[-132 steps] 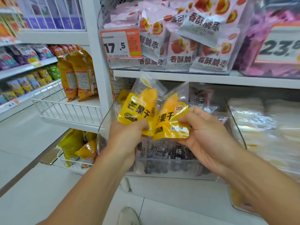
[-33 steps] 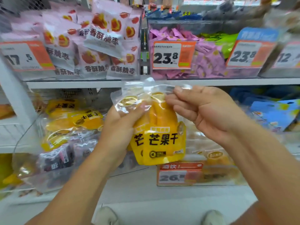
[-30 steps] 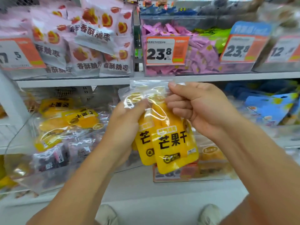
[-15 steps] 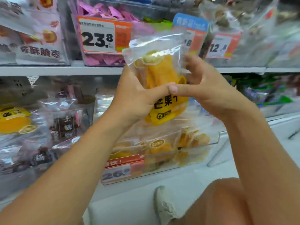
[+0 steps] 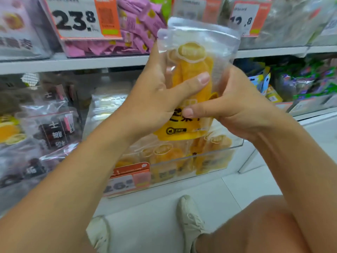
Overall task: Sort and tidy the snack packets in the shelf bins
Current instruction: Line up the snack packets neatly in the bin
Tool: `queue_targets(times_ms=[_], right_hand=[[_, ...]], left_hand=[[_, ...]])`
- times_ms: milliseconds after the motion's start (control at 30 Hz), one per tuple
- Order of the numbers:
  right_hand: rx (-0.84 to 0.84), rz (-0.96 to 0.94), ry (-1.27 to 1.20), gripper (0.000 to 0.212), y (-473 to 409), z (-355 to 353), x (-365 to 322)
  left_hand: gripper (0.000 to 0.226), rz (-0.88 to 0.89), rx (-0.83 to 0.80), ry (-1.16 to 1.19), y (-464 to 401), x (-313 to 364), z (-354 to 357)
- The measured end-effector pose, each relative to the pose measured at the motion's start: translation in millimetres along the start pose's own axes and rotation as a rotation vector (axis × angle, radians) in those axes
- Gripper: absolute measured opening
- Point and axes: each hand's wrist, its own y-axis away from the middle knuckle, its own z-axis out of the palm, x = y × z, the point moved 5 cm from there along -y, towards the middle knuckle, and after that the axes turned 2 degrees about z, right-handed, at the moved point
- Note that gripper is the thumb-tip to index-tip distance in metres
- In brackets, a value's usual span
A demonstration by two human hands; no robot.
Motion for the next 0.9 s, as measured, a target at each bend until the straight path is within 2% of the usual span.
queue_targets(times_ms=[100, 167, 267, 300, 367, 400, 500, 567, 633, 733, 900], right_hand=[[-0.006, 0.001, 0.046, 0.074, -1, 15, 8], [0.028, -0.001, 0.083, 0.072, -1, 12, 7], [0.088, -0.018, 0.02, 0.071, 5, -18, -3], [0.092, -0.019, -0.021, 0.072, 10, -30, -6], [0.064, -0.005, -0.072, 0.074, 23, -49, -8], [0.041, 0.002, -0.077, 0.07, 30, -55, -7], [-0.006, 0.036, -0.021, 0.058, 45, -65, 4], [-0.029, 0.034, -0.014, 0.055, 52, -71, 9], [-0.023, 0.021, -0.086, 0.054, 59, -81, 8], [-0.012, 0.017, -0.158, 0.056, 68, -95, 7], [-0.001, 0.02, 0.004, 0.046, 59, -95, 24]], left_hand=[[0.059, -0.043, 0.023, -0.031, 11, -6, -8], [0.062, -0.052, -0.01, -0.14, 17, -10, -16], [0.093, -0.077, -0.148, -0.562, 37, -22, -25], [0.096, -0.066, -0.225, -0.742, 44, -27, -23], [0.086, -0.011, -0.368, -1.056, 54, -32, -10], [0.079, 0.015, -0.391, -1.138, 53, -31, -2], [0.059, 0.043, -0.367, -1.202, 36, -23, 18], [0.054, 0.034, -0.379, -1.203, 25, -24, 30], [0.05, -0.001, -0.377, -1.252, 18, -30, 41], [0.041, -0.024, -0.291, -1.341, 11, -35, 51], [0.037, -0.057, -0.206, -1.347, 9, -43, 54]])
